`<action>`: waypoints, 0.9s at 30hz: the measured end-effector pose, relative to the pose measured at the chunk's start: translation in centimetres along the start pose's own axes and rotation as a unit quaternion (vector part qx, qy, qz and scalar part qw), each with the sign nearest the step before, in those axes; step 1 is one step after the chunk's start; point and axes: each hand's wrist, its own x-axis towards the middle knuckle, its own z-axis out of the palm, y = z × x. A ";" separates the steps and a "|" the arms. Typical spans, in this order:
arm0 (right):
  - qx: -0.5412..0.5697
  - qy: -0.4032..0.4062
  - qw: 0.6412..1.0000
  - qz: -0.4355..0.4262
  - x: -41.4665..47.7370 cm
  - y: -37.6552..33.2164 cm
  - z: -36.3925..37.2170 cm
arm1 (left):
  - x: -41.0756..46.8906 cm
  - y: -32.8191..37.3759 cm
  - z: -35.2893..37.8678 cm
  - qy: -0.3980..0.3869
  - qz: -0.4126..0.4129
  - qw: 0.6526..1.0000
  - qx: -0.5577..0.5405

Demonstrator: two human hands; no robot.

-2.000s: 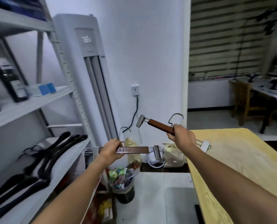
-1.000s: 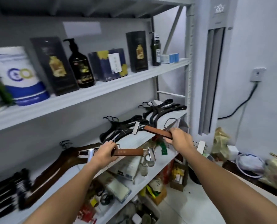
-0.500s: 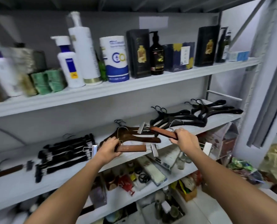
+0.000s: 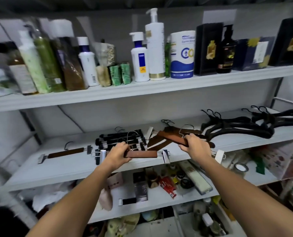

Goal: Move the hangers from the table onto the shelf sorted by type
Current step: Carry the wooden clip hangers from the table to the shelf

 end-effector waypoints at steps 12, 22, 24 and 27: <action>0.013 -0.013 0.992 -0.121 2.9 -13.7 3.6 | -7.8 -10.5 -4.6 0.038 -0.113 0.993 0.004; 0.060 -0.038 0.979 -0.191 5.6 -23.5 8.0 | -11.8 -18.7 -6.1 0.039 -0.203 0.978 0.009; 0.063 -0.055 0.978 -0.191 6.8 -25.0 9.1 | -11.5 -20.6 -6.5 0.036 -0.215 0.976 0.010; 0.074 -0.054 0.979 -0.184 8.8 -26.9 10.6 | -10.7 -23.3 -6.7 0.036 -0.217 0.976 0.000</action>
